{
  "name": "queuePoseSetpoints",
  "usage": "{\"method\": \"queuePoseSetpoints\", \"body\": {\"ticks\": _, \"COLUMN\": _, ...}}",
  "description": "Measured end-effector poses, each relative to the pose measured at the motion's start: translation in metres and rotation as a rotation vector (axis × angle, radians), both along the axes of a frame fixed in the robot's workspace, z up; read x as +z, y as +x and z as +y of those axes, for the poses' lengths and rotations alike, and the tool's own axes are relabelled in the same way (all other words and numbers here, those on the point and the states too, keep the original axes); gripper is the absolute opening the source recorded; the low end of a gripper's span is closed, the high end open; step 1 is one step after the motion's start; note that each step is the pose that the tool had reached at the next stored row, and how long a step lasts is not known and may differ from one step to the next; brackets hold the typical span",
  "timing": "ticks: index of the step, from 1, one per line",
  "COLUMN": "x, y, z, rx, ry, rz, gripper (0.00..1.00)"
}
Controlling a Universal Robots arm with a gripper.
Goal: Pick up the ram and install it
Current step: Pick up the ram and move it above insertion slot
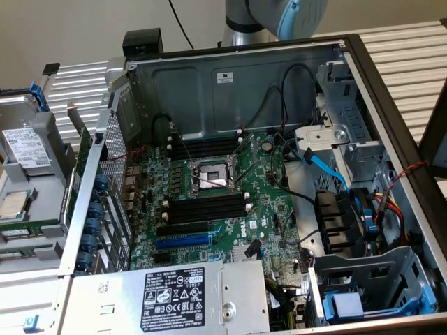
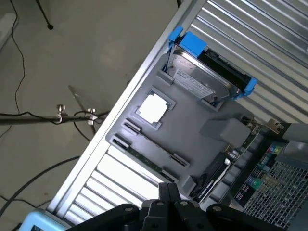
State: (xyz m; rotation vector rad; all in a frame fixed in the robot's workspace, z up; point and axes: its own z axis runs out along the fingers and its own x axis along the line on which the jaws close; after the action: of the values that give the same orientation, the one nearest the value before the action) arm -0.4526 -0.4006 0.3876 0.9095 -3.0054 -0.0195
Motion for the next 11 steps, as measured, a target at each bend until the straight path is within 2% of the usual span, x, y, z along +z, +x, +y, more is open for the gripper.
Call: {"method": "queuePoseSetpoints", "body": {"ticks": 11, "x": 0.0, "y": -0.0001, "z": 0.0, "rx": 0.189, "ry": -0.0306, "rz": 0.0, "gripper": 0.11}}
